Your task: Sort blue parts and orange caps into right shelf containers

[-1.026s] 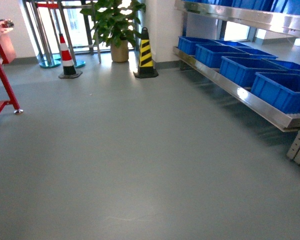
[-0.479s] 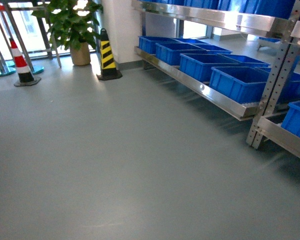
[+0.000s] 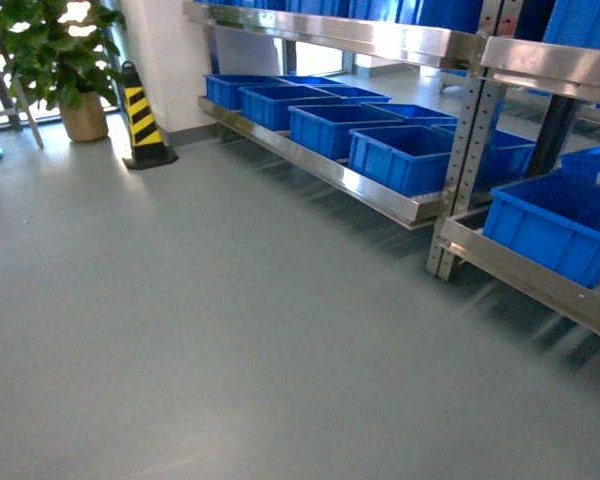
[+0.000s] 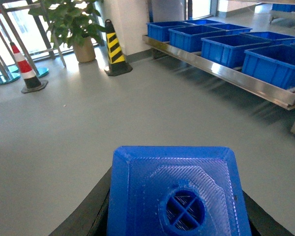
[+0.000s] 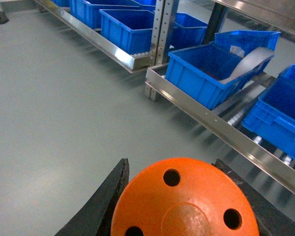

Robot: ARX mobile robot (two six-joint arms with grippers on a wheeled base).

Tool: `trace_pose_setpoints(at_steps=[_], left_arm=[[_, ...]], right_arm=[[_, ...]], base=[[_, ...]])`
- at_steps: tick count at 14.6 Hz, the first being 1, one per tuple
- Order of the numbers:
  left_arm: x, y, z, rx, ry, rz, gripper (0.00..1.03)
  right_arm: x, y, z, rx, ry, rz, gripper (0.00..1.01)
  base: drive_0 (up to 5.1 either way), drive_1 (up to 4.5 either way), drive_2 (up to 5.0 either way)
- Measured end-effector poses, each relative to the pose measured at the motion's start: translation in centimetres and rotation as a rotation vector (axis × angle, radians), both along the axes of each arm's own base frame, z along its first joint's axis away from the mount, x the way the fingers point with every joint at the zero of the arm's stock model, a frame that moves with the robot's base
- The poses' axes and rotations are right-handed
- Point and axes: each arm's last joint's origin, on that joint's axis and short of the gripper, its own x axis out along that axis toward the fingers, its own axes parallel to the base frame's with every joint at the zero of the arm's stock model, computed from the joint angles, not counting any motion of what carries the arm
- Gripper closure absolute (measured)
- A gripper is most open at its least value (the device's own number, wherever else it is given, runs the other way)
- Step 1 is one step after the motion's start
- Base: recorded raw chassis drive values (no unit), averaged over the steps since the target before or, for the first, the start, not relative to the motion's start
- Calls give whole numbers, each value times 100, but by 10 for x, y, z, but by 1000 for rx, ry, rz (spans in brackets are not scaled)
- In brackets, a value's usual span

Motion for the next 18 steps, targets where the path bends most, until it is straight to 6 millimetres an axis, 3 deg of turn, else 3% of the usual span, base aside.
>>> trace_pose_setpoints(at_steps=[18], left_arm=[[0, 0, 0, 0, -1, -1, 58]], right_arm=[[0, 0, 0, 0, 1, 0, 57]], base=[[-163, -163, -163]])
